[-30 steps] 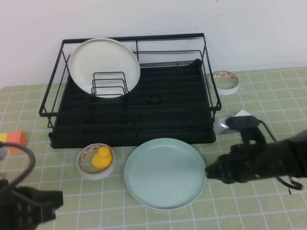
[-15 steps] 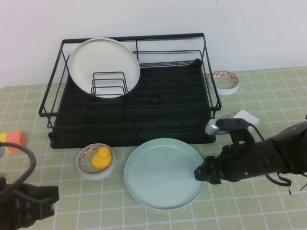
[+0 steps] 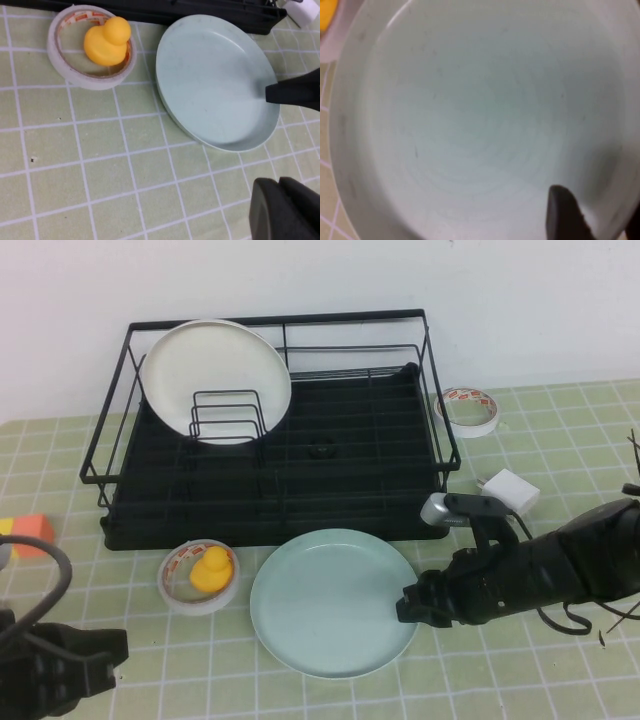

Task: Place plate on rack
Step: Pick up the plate from the table

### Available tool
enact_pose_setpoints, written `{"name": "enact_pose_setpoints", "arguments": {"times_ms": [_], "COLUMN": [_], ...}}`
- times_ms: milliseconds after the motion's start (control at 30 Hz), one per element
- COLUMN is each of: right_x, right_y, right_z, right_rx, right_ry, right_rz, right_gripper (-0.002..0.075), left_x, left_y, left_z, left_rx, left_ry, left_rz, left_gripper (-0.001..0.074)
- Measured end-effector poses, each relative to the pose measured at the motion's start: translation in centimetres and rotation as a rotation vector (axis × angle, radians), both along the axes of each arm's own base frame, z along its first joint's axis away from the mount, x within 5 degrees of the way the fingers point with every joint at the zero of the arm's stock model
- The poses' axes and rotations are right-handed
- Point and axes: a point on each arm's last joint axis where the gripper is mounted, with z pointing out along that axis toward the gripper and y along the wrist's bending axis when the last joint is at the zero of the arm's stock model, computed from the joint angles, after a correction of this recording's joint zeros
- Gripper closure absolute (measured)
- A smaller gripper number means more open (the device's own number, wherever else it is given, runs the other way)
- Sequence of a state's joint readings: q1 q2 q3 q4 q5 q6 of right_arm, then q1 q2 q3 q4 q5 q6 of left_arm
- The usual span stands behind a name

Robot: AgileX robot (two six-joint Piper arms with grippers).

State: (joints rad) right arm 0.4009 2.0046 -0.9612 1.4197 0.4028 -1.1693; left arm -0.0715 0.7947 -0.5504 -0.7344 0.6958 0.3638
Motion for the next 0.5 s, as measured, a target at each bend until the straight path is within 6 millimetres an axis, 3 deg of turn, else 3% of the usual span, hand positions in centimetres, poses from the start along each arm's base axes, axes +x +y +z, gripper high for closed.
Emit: {"name": "enact_pose_setpoints", "arguments": {"times_ms": [100, 300, 500], "right_x": [0.2, 0.1, -0.4], "right_y": [0.1, 0.4, 0.8], "right_z": [0.0, -0.2, 1.1], "right_rx": [0.006, 0.032, 0.08], "right_ry": [0.001, 0.025, 0.024], "right_rz": [0.002, 0.002, 0.066], "right_gripper": [0.0489, 0.0676, 0.0711], "left_x": [0.0, 0.0, -0.5], "left_y": [0.0, 0.0, -0.6], "left_z": [0.0, 0.0, 0.0], "left_rx": [0.0, -0.026, -0.114], "left_ry": [0.002, 0.023, 0.094], "left_rz": [-0.002, 0.018, 0.015], "left_gripper": [0.0737, 0.0737, 0.0731]}}
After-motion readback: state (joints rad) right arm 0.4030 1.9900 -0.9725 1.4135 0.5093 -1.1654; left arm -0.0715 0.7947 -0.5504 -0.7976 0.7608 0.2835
